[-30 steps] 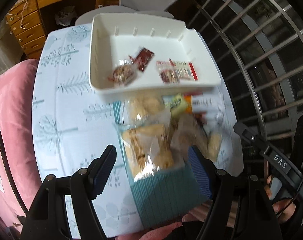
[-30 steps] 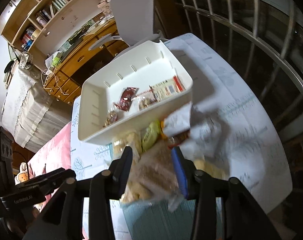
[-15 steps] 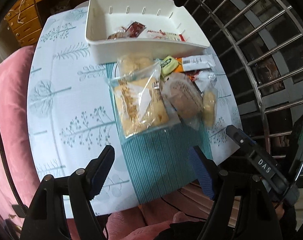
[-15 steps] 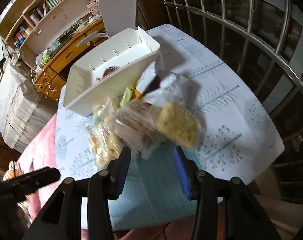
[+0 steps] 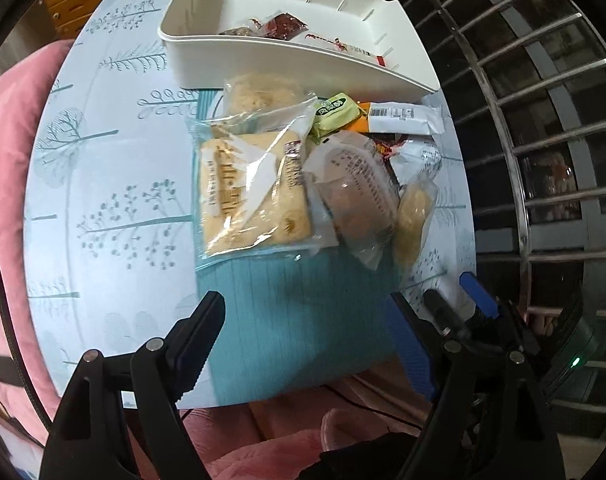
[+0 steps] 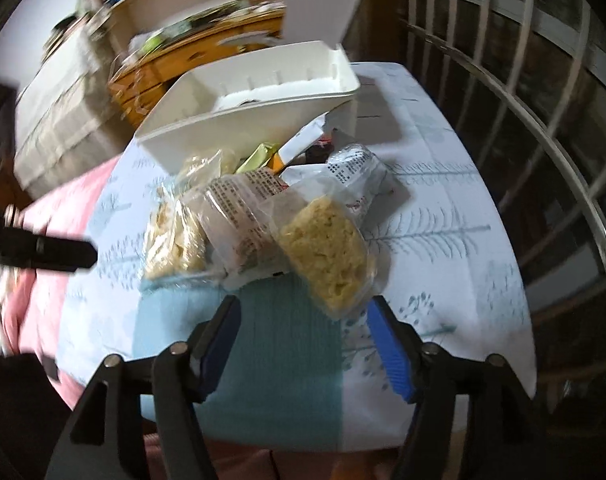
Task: Organize snacks
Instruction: 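Withdraw both open tools from the tray back toward the snack pile, then grasp the yellow snack bag with the right tool while the left tool reaches a white bag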
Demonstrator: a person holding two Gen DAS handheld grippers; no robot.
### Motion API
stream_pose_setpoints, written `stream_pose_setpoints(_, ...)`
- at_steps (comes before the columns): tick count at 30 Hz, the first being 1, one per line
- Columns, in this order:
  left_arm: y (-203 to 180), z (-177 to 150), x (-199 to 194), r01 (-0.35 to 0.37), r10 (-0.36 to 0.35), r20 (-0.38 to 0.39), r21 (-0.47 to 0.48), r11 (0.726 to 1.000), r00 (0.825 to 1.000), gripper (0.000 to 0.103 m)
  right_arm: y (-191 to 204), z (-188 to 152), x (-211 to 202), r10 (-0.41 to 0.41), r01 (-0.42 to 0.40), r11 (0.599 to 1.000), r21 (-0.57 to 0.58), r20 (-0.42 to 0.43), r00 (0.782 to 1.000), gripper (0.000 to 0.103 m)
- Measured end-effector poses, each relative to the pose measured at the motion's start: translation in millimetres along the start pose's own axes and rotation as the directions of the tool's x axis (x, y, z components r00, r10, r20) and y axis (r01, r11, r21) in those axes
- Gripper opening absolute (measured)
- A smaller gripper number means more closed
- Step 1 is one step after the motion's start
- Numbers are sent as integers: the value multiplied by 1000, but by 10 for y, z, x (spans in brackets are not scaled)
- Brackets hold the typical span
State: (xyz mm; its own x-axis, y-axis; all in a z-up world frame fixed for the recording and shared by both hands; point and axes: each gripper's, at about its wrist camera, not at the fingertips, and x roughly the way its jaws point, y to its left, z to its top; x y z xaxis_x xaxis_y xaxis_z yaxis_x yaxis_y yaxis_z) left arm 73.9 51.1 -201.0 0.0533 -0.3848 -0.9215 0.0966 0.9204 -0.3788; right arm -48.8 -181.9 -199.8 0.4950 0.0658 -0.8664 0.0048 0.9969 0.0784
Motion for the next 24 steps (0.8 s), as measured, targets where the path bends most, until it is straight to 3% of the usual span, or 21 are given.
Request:
stream_pose_setpoints(5, -197, 146, 151, 20, -19, 21, -74, 997, 1000, 81, -125, 88, 189, 45, -50, 993, -112, -48, 998, 72)
stream_pose_setpoints(12, -391, 295, 442, 5, -2, 16, -180, 984, 1000, 81, -197, 213, 423, 144, -173, 938, -299, -115, 983, 72)
stream_pose_setpoints(24, -495, 563, 870, -18, 21, 7, -322, 947, 1000, 81, -417, 357, 786, 283, -340, 867, -363, -203, 938, 72)
